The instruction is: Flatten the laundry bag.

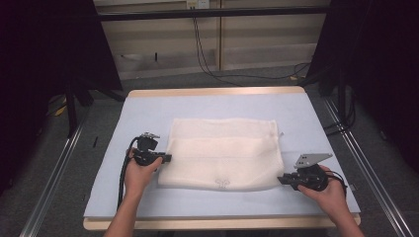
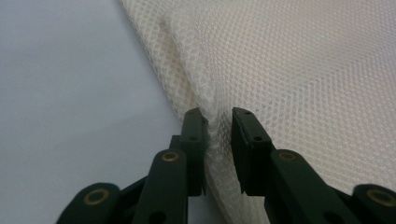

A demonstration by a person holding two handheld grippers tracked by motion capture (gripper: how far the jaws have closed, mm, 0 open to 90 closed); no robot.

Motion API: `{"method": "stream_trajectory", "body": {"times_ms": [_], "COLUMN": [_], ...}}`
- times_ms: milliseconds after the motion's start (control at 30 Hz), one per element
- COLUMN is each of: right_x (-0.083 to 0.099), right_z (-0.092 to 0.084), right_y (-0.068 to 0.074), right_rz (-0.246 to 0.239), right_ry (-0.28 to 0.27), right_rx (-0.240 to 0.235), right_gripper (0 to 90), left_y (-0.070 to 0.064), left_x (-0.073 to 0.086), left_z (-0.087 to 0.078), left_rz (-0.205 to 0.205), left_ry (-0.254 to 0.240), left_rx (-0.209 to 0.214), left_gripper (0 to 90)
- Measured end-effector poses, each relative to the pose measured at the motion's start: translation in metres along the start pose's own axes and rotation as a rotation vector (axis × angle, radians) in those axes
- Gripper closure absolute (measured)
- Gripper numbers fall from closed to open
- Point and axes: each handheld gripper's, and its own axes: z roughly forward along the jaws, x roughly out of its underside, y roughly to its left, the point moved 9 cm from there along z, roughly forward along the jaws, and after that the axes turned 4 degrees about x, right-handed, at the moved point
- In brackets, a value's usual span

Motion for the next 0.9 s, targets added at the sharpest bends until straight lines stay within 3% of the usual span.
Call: {"method": "stream_trajectory", "body": {"times_ms": [133, 333, 433, 467, 633, 900], "right_x": [-0.006, -0.013, -0.017, -0.018, -0.026, -0.034], "right_z": [0.004, 0.013, 0.017, 0.018, 0.025, 0.035], "right_y": [-0.006, -0.013, -0.016, -0.017, -0.025, -0.035], "right_rz": [0.002, 0.029, 0.018, 0.021, 0.029, 0.075], "right_ry": [-0.005, -0.012, -0.019, -0.021, -0.034, -0.059], "right_rx": [0.028, 0.022, 0.023, 0.025, 0.032, 0.040], "right_gripper": [83.5, 83.7, 83.7, 83.7, 83.6, 83.6], "left_y": [0.002, 0.008, 0.012, 0.014, 0.023, 0.034], "left_x": [-0.005, -0.012, -0.017, -0.017, -0.026, -0.041], "left_z": [0.002, 0.005, 0.008, 0.008, 0.012, 0.018], "left_rz": [-0.008, -0.008, -0.028, -0.017, -0.020, -0.071], "left_ry": [-0.017, -0.009, -0.021, -0.009, -0.021, -0.060], "left_rx": [0.002, 0.010, 0.011, 0.011, -0.010, -0.020], "left_gripper": [81.6, 82.3, 82.3, 82.3, 82.3, 82.3]}}
